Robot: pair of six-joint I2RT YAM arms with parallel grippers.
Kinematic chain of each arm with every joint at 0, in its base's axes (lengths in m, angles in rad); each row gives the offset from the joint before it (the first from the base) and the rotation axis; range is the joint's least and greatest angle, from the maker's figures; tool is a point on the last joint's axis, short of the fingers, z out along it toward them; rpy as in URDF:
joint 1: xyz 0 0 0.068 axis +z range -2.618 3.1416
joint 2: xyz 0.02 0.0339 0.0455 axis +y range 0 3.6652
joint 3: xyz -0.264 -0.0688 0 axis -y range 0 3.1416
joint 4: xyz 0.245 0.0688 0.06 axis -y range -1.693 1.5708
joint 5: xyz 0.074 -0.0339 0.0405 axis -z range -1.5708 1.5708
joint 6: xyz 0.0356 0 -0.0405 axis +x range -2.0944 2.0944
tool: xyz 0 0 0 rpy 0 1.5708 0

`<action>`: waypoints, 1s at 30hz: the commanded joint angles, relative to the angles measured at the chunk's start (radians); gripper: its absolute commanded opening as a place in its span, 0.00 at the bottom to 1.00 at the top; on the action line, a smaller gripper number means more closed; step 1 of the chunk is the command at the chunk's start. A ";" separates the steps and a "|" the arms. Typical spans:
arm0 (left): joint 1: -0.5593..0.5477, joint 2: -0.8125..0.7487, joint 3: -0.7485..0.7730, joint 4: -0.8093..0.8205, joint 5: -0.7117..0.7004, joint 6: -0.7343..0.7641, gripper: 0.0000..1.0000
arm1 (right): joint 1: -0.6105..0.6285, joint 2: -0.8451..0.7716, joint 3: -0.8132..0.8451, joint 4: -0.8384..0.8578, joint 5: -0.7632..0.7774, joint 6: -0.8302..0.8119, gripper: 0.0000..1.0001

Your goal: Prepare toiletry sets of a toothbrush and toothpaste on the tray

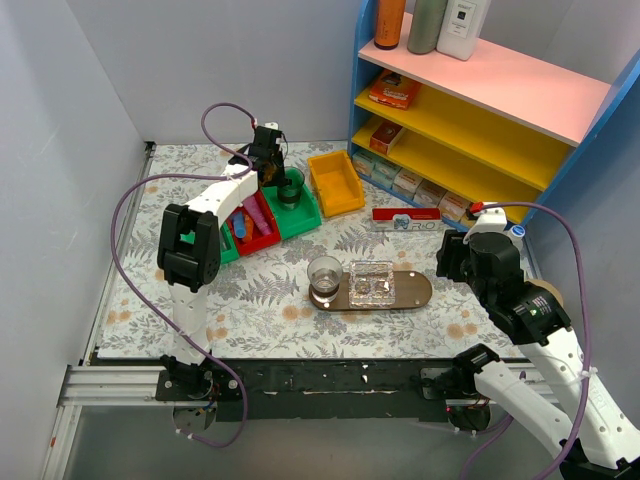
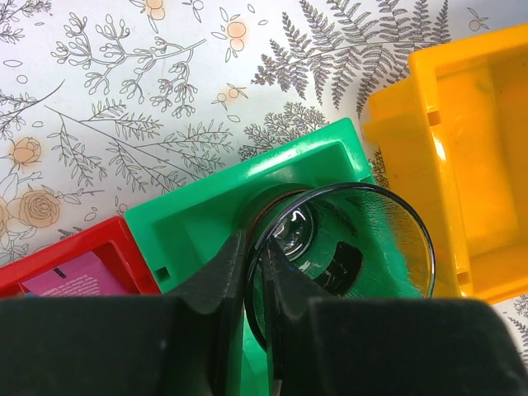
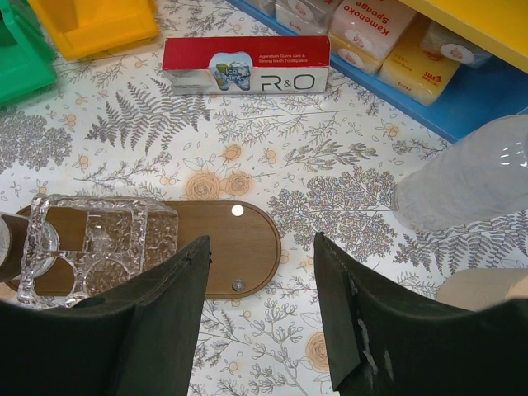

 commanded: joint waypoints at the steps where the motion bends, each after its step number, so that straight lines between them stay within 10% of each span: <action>1: -0.005 -0.133 -0.019 0.038 0.029 -0.007 0.00 | -0.003 -0.016 -0.004 0.023 0.030 0.009 0.61; 30: -0.010 -0.578 -0.441 0.337 0.333 -0.023 0.00 | -0.003 0.121 0.082 0.012 -0.053 0.024 0.60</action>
